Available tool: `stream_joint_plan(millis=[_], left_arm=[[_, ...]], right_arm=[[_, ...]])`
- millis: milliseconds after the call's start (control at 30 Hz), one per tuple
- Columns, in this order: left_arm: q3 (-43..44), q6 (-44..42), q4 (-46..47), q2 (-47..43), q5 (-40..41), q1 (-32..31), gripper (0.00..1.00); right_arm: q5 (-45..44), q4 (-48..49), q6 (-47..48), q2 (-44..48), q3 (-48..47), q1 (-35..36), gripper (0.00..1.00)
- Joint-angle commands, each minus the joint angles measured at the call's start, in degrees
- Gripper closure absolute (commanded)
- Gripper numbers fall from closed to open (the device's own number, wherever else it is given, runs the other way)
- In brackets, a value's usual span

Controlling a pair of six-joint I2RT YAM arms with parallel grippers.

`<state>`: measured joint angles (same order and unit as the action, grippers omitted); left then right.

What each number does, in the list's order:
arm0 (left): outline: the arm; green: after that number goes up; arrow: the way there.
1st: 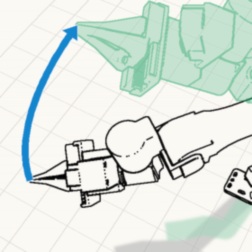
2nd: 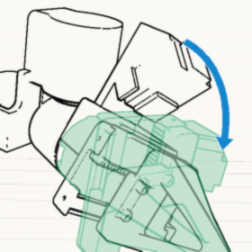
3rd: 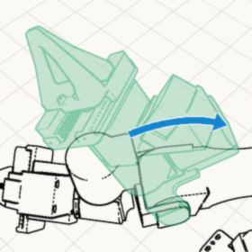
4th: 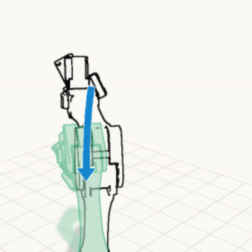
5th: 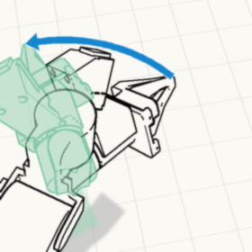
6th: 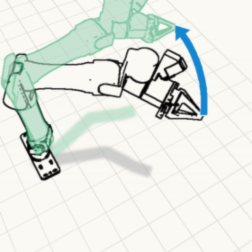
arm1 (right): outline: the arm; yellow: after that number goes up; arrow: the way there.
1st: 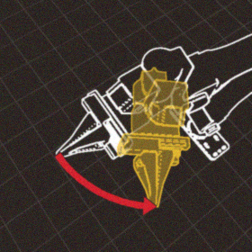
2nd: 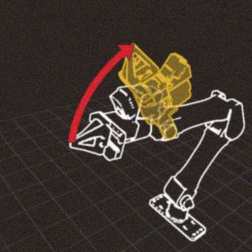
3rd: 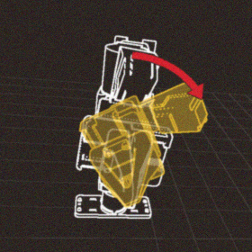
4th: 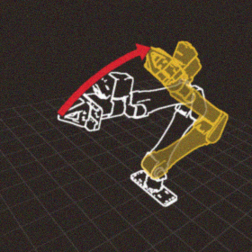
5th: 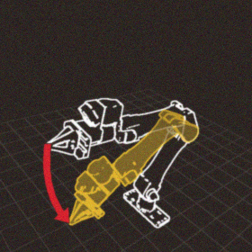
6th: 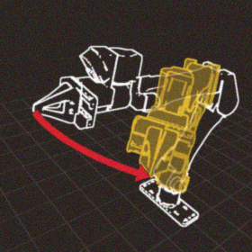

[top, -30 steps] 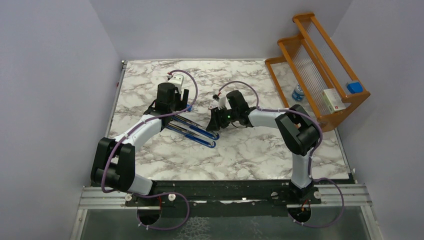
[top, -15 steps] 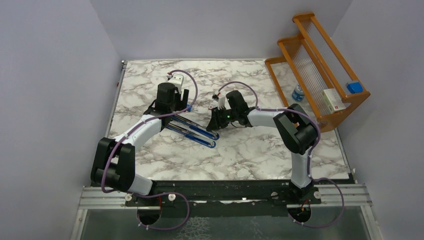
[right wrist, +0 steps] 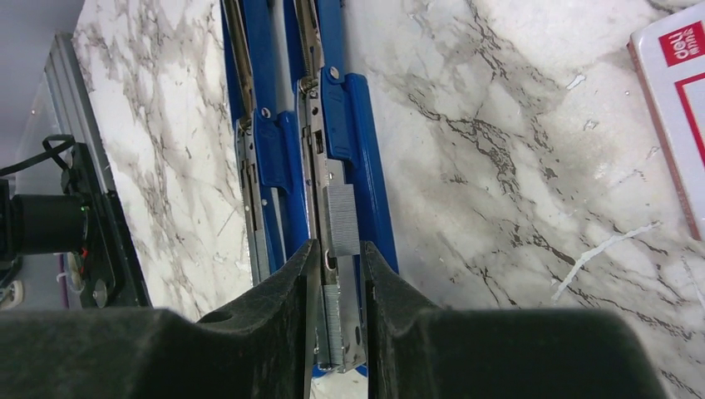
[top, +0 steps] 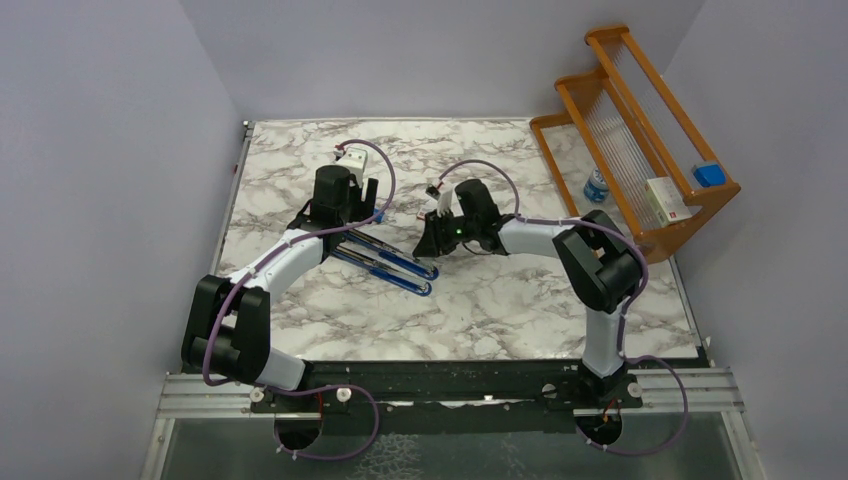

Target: Load the staples into the stapler

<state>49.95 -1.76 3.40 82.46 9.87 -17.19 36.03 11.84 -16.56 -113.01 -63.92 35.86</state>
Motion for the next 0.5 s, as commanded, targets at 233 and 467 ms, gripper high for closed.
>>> stream_joint_plan(millis=[233, 467], left_arm=[[-0.9, 0.1, 1.5, -1.1, -1.2, 0.5, 0.18], [-0.9, 0.1, 1.5, -1.2, -1.2, 0.5, 0.18]], right_arm=[[-4.0, 2.1, 2.1, 4.0, 1.5, -0.4, 0.7], [-1.8, 2.2, 0.4, 1.0, -0.5, -0.4, 0.54]])
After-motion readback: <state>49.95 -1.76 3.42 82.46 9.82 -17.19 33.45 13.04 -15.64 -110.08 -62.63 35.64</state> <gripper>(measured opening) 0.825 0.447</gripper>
